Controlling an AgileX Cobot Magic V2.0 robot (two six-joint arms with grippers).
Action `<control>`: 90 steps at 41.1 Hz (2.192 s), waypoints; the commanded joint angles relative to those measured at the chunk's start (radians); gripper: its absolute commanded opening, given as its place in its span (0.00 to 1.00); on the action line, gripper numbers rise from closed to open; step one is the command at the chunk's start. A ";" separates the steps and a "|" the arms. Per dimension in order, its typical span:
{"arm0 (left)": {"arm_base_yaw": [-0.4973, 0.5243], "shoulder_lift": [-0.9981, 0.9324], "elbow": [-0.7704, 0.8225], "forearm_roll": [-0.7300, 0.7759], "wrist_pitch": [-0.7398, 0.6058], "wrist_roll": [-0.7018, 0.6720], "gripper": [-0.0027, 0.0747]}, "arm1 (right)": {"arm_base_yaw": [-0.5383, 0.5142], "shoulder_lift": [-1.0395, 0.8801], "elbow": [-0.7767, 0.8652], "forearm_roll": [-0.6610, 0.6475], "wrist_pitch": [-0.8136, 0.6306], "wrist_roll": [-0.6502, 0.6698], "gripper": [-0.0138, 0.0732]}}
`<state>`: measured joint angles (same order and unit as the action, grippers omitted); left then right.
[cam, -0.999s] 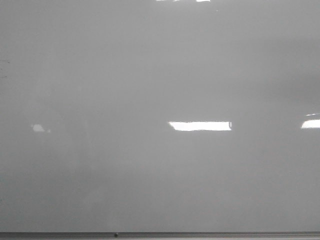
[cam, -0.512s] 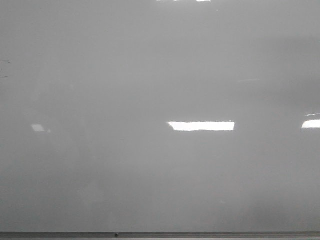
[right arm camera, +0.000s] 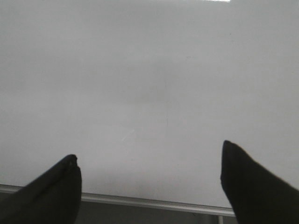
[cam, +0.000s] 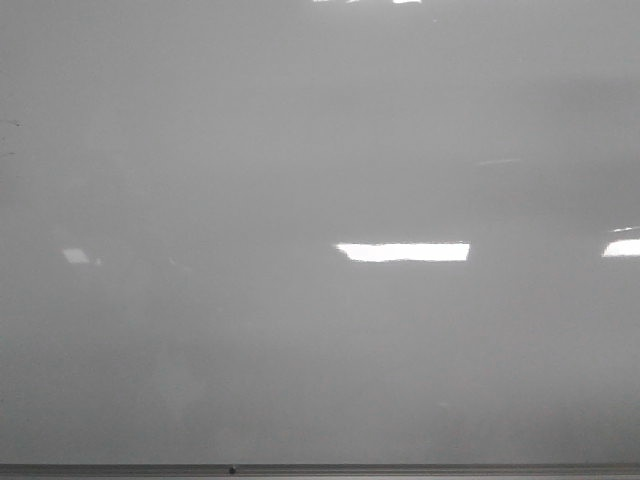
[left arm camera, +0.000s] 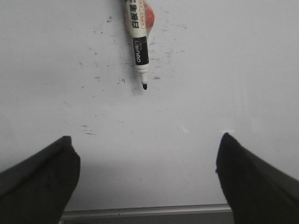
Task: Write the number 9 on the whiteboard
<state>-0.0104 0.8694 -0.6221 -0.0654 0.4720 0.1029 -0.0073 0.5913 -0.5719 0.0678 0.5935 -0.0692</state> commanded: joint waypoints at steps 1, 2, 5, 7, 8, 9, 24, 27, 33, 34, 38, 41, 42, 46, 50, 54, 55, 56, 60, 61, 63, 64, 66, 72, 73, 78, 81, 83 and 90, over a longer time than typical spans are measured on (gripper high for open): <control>-0.006 0.092 -0.072 -0.014 -0.088 -0.003 0.81 | 0.002 0.005 -0.027 0.005 -0.069 -0.009 0.88; -0.006 0.122 -0.084 -0.014 -0.091 -0.003 0.81 | 0.002 0.005 -0.027 0.005 -0.069 -0.009 0.88; -0.006 0.185 -0.112 -0.014 -0.101 -0.003 0.81 | 0.002 0.005 -0.027 0.005 -0.069 -0.009 0.88; -0.006 0.231 -0.133 -0.014 -0.116 -0.003 0.81 | 0.002 0.005 -0.027 0.005 -0.069 -0.009 0.88; -0.006 0.256 -0.144 -0.014 -0.125 -0.003 0.81 | 0.002 0.005 -0.027 0.005 -0.069 -0.009 0.88; -0.006 0.280 -0.156 -0.014 -0.137 -0.003 0.81 | 0.002 0.005 -0.027 0.005 -0.069 -0.009 0.88; -0.006 0.512 -0.198 -0.014 -0.430 -0.003 0.79 | 0.002 0.005 -0.027 0.005 -0.069 -0.009 0.88; -0.006 0.537 -0.198 -0.014 -0.472 -0.003 0.75 | 0.002 0.005 -0.027 0.005 -0.069 -0.009 0.88; -0.006 0.575 -0.198 -0.014 -0.520 -0.003 0.65 | 0.002 0.005 -0.027 0.005 -0.069 -0.009 0.88; -0.006 0.580 -0.198 -0.014 -0.520 -0.003 0.64 | 0.002 0.005 -0.027 0.004 -0.069 -0.009 0.88; -0.006 0.590 -0.198 -0.014 -0.522 -0.003 0.57 | 0.002 0.005 -0.027 0.004 -0.069 -0.009 0.88; -0.006 0.590 -0.198 -0.014 -0.525 -0.003 0.51 | 0.002 0.005 -0.027 0.004 -0.070 -0.009 0.88; -0.006 0.590 -0.198 -0.014 -0.527 -0.003 0.48 | 0.002 0.005 -0.027 0.004 -0.070 -0.009 0.88; -0.006 0.590 -0.198 -0.014 -0.536 -0.003 0.36 | 0.002 0.005 -0.027 0.004 -0.070 -0.009 0.88; -0.006 0.590 -0.198 -0.014 -0.540 -0.003 0.26 | 0.002 0.005 -0.027 0.004 -0.070 -0.009 0.88; -0.006 0.590 -0.198 -0.014 -0.540 -0.003 0.17 | 0.002 0.005 -0.027 0.004 -0.071 -0.009 0.88; -0.006 0.588 -0.198 -0.014 -0.536 -0.003 0.15 | 0.002 0.005 -0.027 0.004 -0.072 -0.009 0.88; -0.006 0.584 -0.198 -0.014 -0.531 -0.003 0.14 | 0.002 0.005 -0.027 0.004 -0.073 -0.009 0.88; -0.008 0.554 -0.198 -0.014 -0.482 -0.003 0.08 | 0.002 0.005 -0.040 0.006 -0.059 -0.009 0.88; -0.010 0.543 -0.198 -0.014 -0.472 -0.003 0.07 | 0.002 0.005 -0.044 0.008 -0.053 -0.009 0.88; -0.015 0.517 -0.198 -0.014 -0.438 -0.003 0.04 | 0.002 0.005 -0.063 0.008 -0.035 -0.009 0.88; -0.017 0.501 -0.198 -0.012 -0.419 -0.003 0.03 | 0.002 0.005 -0.072 0.008 -0.026 -0.009 0.88; -0.031 0.463 -0.209 -0.002 -0.360 -0.003 0.01 | 0.002 0.005 -0.096 0.008 -0.004 -0.009 0.88; -0.094 0.370 -0.268 0.025 -0.145 0.001 0.01 | 0.002 0.005 -0.155 0.008 0.052 -0.009 0.88; -0.107 0.362 -0.280 0.036 -0.122 0.001 0.01 | 0.002 0.007 -0.162 0.008 0.058 -0.009 0.88; -0.183 0.326 -0.354 0.056 0.051 0.081 0.01 | 0.002 0.029 -0.199 0.008 0.093 -0.009 0.88; -0.239 0.326 -0.396 0.056 0.140 0.139 0.01 | 0.002 0.060 -0.222 0.008 0.128 -0.009 0.88; -0.268 0.330 -0.415 0.056 0.183 0.171 0.01 | 0.002 0.085 -0.236 0.008 0.146 -0.012 0.88; -0.423 0.350 -0.429 0.030 0.252 0.320 0.01 | 0.003 0.183 -0.275 0.016 0.188 -0.052 0.88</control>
<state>-0.3556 1.2298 -1.0130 -0.0128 0.7253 0.3334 -0.0073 0.7272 -0.7964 0.0686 0.8167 -0.0866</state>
